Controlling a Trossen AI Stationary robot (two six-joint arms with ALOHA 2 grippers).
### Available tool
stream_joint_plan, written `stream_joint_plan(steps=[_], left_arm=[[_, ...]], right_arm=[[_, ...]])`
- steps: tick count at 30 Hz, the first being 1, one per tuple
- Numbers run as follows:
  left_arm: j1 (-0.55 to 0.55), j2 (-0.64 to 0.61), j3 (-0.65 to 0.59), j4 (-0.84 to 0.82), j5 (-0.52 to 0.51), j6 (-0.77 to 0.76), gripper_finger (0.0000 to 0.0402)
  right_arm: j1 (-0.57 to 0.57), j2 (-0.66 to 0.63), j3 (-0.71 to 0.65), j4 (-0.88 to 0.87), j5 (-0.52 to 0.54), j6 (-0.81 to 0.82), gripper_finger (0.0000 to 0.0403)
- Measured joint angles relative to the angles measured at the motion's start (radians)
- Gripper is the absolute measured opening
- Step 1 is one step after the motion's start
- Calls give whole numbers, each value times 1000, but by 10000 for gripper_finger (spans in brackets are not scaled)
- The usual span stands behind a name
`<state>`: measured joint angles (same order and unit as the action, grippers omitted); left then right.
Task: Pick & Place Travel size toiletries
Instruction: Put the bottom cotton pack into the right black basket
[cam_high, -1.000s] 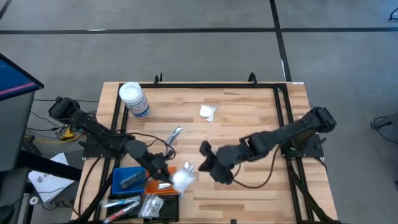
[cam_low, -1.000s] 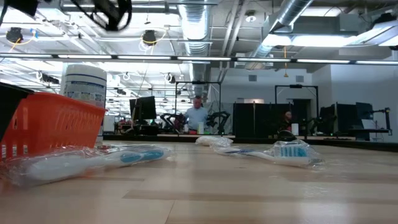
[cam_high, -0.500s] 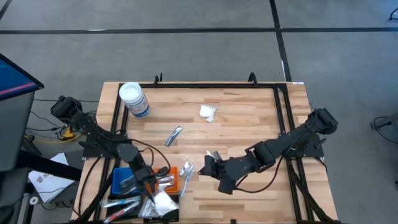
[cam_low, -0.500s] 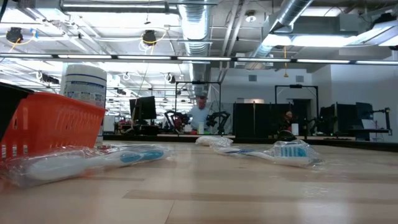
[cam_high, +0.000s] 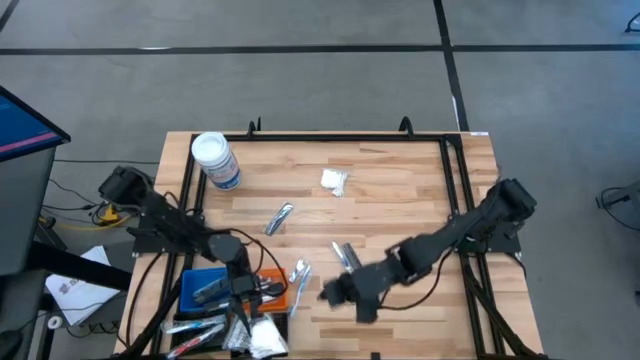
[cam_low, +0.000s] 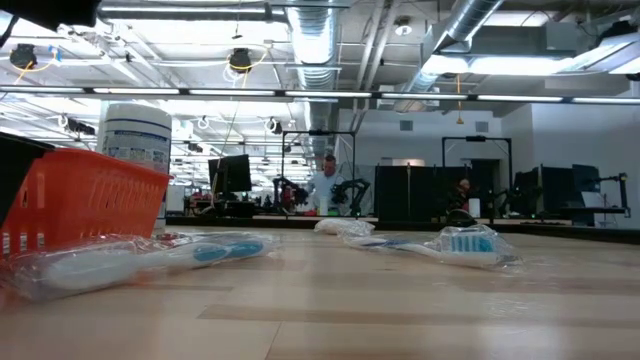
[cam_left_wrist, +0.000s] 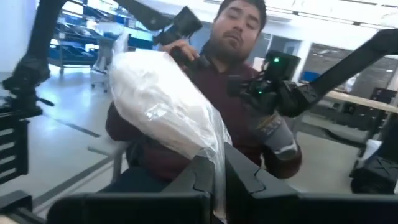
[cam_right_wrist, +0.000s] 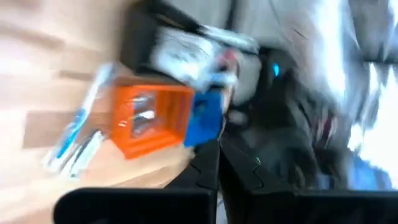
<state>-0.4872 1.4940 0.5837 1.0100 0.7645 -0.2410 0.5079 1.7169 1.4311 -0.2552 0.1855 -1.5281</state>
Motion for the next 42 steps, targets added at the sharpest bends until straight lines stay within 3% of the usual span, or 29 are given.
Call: stream_joint_plan(steps=[4, 7, 12, 16, 21, 42], left_arm=[[5, 25, 20, 6, 3, -2, 3], [6, 38, 21, 2, 2, -8, 2], [6, 40, 21, 5, 2, -10, 3], [6, 40, 21, 5, 7, -7, 3], [8, 40, 21, 4, 7, -4, 3], [25, 40, 21, -26, 8, -5, 3]], right_arm=[[37, 82, 2, 122, -5, -218, 3], [50, 137, 2, 311, 26, -177, 3], [62, 152, 6, 535, 204, -119, 2], [48, 148, 4, 510, 227, -27, 2], [19, 145, 3, 350, 194, -11, 2], [8, 144, 13, 305, 171, 100, 13]])
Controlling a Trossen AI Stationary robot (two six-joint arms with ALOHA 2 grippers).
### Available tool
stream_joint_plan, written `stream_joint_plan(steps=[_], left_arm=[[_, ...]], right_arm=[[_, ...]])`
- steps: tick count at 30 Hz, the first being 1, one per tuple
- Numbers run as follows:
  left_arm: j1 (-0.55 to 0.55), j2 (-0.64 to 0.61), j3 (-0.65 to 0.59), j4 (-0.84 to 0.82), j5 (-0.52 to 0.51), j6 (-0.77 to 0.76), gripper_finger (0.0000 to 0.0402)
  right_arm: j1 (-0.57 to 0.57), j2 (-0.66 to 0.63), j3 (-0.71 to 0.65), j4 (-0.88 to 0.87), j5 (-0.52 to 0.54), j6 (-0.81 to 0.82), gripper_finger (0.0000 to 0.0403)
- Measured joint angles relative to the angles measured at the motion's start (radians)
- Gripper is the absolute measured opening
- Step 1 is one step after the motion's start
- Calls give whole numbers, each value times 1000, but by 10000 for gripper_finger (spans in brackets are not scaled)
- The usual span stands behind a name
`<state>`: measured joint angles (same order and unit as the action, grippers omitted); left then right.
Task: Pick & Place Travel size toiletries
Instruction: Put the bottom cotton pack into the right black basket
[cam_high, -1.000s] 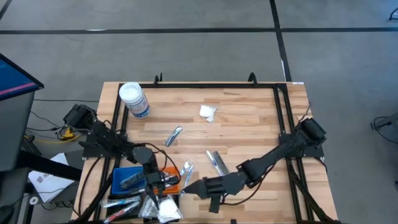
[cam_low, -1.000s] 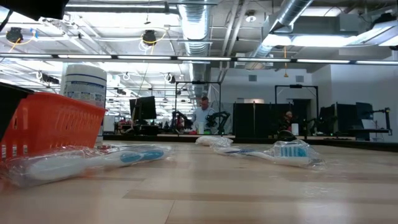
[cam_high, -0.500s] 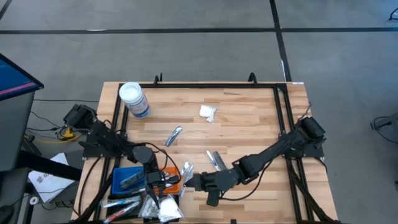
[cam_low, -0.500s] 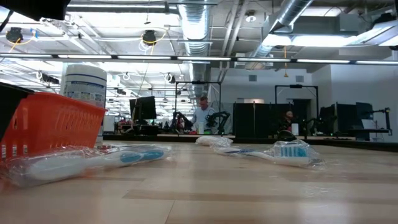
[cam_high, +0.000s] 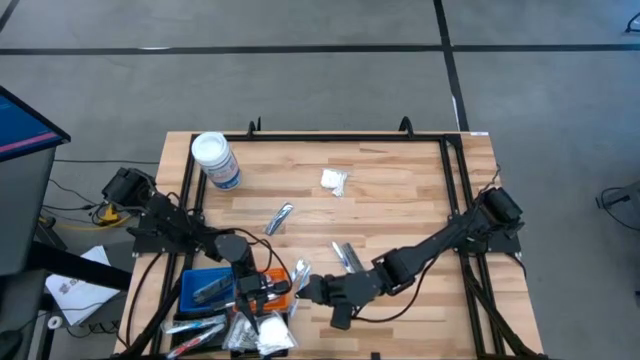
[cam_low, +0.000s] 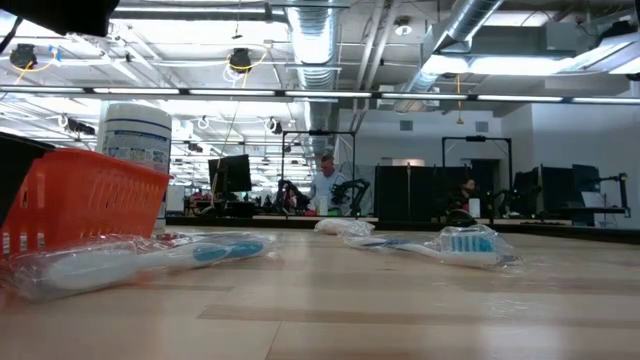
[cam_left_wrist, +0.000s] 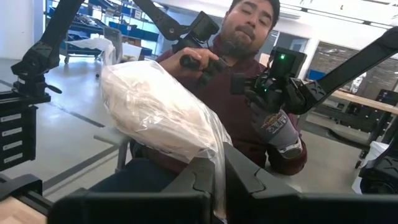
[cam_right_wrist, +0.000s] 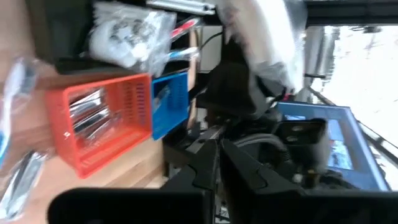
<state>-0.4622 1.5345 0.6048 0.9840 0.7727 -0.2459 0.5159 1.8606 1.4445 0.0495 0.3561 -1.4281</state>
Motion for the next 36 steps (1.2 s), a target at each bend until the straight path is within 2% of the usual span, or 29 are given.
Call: stream_joint_plan(steps=[7, 18, 22, 27, 36], left_arm=[[6, 0, 0, -12, 0, 2, 2], [10, 0, 0, -18, 0, 2, 2], [23, 0, 0, -19, 0, 1, 2], [30, 0, -1, -28, 0, -5, 2], [30, 0, -1, -27, 0, -6, 2]], right_arm=[[5, 0, 0, 14, 0, -13, 30], [12, 0, 0, 37, 0, -38, 93], [21, 0, 0, 48, -45, -49, 117], [21, 0, 0, 37, -44, -48, 140], [38, -24, 10, 126, 16, -170, 148]])
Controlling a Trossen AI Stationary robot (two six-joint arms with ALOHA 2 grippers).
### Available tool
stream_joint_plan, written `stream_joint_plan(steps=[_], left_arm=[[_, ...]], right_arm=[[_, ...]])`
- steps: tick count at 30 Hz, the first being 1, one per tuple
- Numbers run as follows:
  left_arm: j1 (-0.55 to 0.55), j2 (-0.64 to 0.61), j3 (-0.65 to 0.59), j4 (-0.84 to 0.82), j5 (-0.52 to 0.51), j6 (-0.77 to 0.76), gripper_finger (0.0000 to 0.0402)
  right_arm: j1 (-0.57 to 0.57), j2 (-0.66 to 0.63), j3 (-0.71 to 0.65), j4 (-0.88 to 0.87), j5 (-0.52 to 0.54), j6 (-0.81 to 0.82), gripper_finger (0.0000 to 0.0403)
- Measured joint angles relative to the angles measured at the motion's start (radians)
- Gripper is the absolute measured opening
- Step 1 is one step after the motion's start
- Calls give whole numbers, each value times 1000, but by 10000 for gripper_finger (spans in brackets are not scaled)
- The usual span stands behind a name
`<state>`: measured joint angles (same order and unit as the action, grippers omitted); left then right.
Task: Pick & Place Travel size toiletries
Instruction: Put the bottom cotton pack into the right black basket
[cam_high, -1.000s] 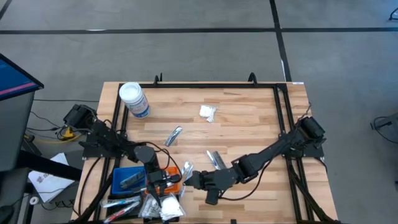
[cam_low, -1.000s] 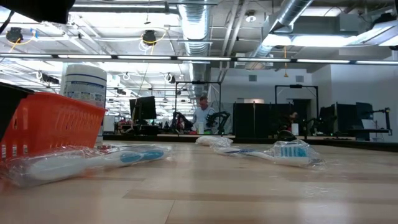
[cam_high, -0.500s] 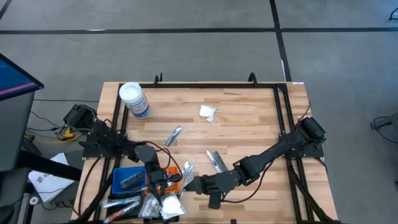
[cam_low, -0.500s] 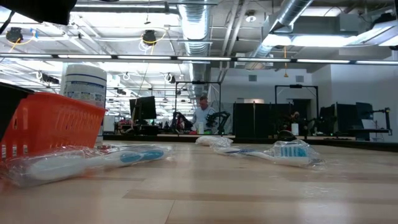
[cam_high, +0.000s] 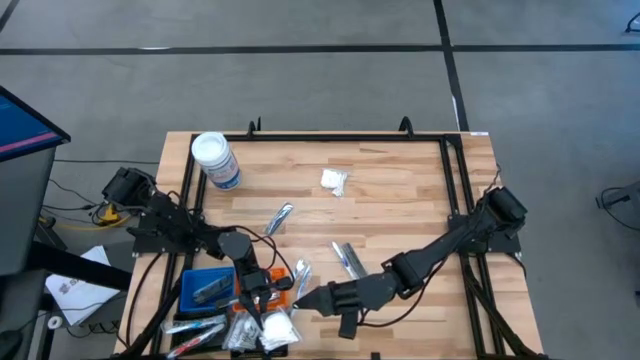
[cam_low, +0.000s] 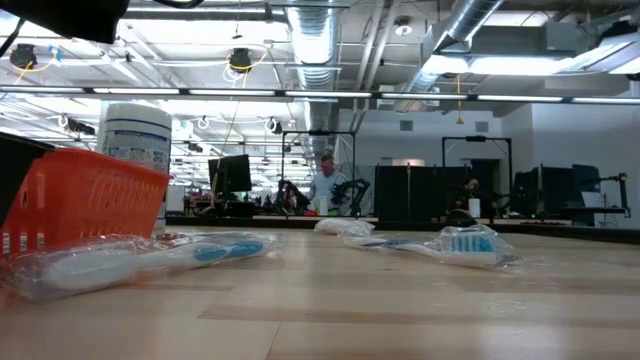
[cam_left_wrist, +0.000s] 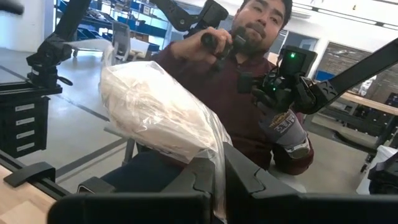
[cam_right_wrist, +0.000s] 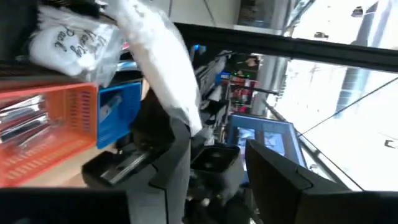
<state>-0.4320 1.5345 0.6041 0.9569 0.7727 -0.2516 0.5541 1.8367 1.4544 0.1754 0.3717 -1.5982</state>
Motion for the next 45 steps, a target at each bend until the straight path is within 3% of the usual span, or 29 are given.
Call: stream_joint_plan(steps=[8, 16, 22, 30, 45], left_arm=[[0, 0, 0, 8, 4, -12, 2], [2, 0, 0, 12, 4, -10, 2], [20, 1, 0, 10, -12, 1, 2], [20, 7, 0, 9, -7, 9, 2], [18, 13, 0, 5, -8, 8, 2]], right_arm=[[10, 2, 19, -138, -4, 1, 145], [43, 1, 18, -139, -8, -52, 137], [5, 24, 19, -157, -65, -52, 141], [-19, 72, 18, -132, -60, -61, 138], [20, 59, 18, -88, 25, -62, 187]])
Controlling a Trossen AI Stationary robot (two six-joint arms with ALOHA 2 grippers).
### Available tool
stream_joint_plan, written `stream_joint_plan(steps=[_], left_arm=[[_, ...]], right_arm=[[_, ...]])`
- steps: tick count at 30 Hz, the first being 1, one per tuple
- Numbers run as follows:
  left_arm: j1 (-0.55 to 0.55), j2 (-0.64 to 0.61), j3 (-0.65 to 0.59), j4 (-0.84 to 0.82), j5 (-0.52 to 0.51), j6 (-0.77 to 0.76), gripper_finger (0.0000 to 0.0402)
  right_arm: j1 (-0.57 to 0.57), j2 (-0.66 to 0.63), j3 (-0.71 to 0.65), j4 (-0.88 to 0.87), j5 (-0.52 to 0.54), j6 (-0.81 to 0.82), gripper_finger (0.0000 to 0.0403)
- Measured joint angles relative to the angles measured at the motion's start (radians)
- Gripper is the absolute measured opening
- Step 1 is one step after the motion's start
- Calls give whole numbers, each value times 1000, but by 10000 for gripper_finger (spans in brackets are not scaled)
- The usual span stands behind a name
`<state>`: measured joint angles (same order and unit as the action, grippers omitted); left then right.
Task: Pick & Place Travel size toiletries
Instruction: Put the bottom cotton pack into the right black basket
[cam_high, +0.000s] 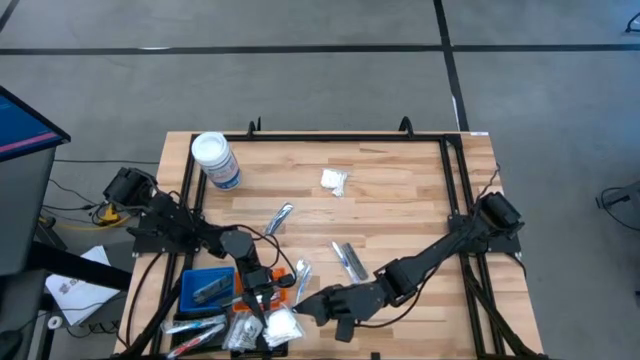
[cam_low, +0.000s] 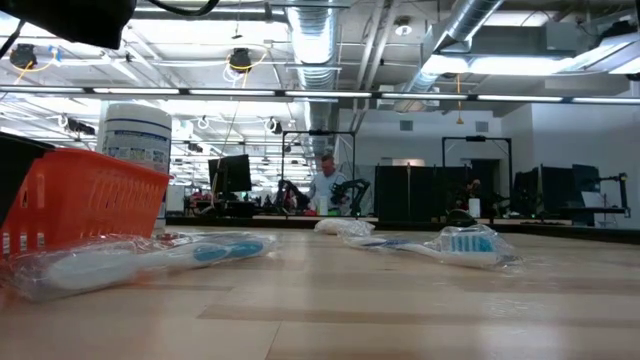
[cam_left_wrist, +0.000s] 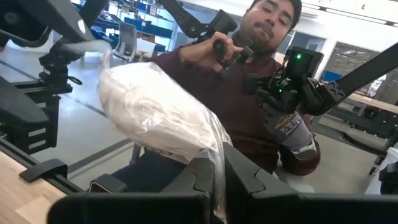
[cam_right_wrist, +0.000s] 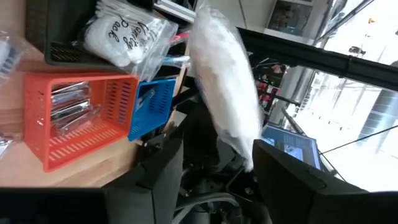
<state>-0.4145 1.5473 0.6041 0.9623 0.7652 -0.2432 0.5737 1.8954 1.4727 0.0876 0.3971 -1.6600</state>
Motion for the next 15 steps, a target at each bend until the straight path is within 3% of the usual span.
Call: stream_joint_plan(steps=[15], left_arm=[[2, 0, 0, 3, -1, 0, 2]], right_arm=[[28, 8, 0, 4, -31, -58, 184]])
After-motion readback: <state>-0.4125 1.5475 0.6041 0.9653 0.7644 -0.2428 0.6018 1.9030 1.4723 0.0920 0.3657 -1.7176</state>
